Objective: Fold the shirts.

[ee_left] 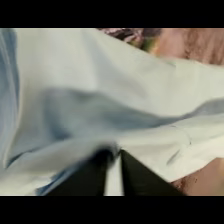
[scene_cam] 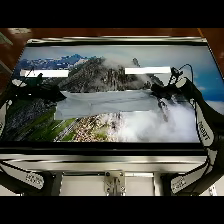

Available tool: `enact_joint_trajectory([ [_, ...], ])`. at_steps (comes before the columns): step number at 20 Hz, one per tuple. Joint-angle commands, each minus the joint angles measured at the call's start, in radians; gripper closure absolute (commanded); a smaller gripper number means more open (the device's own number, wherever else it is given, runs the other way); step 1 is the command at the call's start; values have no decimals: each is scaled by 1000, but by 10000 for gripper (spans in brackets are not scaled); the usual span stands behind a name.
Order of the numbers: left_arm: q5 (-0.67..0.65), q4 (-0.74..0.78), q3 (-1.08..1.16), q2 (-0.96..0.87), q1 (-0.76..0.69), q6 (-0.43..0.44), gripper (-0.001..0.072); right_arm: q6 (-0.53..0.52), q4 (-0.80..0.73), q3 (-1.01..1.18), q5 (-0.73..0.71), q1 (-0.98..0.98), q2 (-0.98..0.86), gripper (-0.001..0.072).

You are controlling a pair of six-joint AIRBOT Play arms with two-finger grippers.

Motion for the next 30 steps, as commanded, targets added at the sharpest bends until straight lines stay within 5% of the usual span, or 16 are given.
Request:
enact_joint_trajectory([
  [1, -65, -23, 36, -71, -6, -26, 27, 9, -1, 9, -19, 19, -32, 607],
  [3, -143, -22, 51, -69, 12, -1, 27, -19, -3, 9, -14, 11, -4, 177],
  [4, -184, -22, 68, -67, 27, -2, 27, -38, -10, 9, 0, 0, 23, 72],
  [8, -305, -35, 122, -40, 80, -6, 46, 39, -81, 8, 101, -109, 89, 71],
  [12, -312, -37, 122, 15, 68, -5, 47, -11, 150, 8, 222, -189, -1, 26],
  [19, -329, -37, 122, 34, 10, 3, 47, -95, 390, 8, 154, -142, -141, 26],
  [21, -328, -37, 122, 33, -10, 15, 47, -101, 423, 8, 106, -125, -144, 58],
  [22, -329, -37, 122, 33, -20, 14, 47, -102, 429, 8, 97, -121, -144, 140],
  [23, -328, -37, 122, 33, -32, 14, 48, -103, 428, 8, 97, -117, -144, 411],
  [24, -328, -37, 122, 33, -43, 14, 50, -106, 430, 9, 102, -117, -142, 570],
  [25, -326, -37, 122, 33, -55, 14, 77, -143, 429, 8, 119, -117, -130, 650],
  [27, -311, -45, 121, 31, -94, 10, 450, -248, 428, 8, 171, -121, -78, 650],
  [28, -288, -63, 115, 30, -127, 10, 577, -285, 426, 8, 198, -122, -42, 650],
  [30, -182, -92, 97, 30, -218, 10, 614, -301, 400, 8, 265, -122, 53, 651],
])
